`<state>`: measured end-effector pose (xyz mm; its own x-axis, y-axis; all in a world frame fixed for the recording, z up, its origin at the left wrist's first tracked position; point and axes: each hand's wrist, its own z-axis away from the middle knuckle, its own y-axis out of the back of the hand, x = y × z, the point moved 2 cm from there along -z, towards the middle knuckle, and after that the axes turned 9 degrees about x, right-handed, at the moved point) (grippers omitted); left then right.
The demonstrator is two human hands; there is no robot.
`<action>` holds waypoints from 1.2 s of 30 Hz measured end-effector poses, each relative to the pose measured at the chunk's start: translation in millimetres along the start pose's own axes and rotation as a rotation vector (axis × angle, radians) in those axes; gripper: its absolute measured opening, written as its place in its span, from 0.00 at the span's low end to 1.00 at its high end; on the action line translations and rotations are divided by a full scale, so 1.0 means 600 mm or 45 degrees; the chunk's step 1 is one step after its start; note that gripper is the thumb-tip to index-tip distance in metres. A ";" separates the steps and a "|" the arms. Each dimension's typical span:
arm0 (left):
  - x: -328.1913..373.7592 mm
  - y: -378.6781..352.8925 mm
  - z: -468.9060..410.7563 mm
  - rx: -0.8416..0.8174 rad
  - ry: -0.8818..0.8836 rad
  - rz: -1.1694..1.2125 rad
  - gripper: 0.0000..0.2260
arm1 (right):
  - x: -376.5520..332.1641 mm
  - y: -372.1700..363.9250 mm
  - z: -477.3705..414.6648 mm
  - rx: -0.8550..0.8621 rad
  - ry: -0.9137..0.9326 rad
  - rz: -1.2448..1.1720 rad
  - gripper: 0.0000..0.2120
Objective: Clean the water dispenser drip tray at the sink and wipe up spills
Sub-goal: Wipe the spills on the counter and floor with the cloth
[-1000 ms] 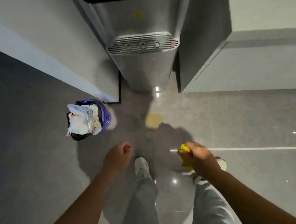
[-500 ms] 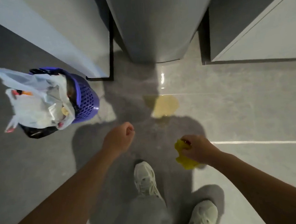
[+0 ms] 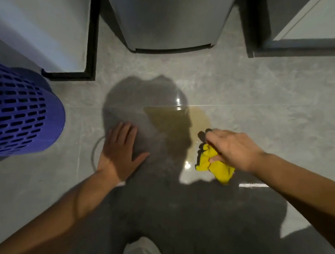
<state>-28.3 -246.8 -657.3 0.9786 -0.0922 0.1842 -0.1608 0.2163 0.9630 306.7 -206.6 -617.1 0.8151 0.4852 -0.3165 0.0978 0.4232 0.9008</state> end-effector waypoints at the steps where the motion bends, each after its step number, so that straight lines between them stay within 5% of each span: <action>1: -0.002 -0.009 0.002 0.019 -0.016 -0.006 0.42 | 0.013 0.008 -0.011 0.068 -0.060 0.029 0.35; 5: -0.001 -0.028 0.009 0.055 -0.046 -0.050 0.41 | 0.022 0.006 -0.020 0.351 -0.424 0.017 0.40; 10: 0.013 -0.031 0.010 0.045 -0.024 -0.115 0.40 | -0.017 -0.066 0.024 0.302 -0.707 -0.207 0.43; 16: 0.003 -0.043 0.007 0.097 -0.088 -0.148 0.41 | -0.004 -0.097 -0.006 0.137 -0.626 0.007 0.42; 26: 0.003 -0.035 0.005 0.005 -0.062 -0.155 0.41 | 0.056 -0.042 -0.113 -0.100 -0.100 0.358 0.40; 32: 0.000 -0.029 0.006 -0.025 -0.066 -0.091 0.42 | -0.066 -0.130 0.074 -0.065 -0.208 0.173 0.38; 36: -0.017 -0.012 0.008 -0.041 -0.085 0.004 0.45 | -0.156 -0.164 0.052 -0.082 -0.411 0.046 0.42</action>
<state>-37.6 -252.3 -664.9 0.9672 -0.1559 0.2006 -0.1583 0.2478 0.9558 238.5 -317.6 -666.5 0.9572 0.2378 -0.1651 0.0377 0.4630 0.8855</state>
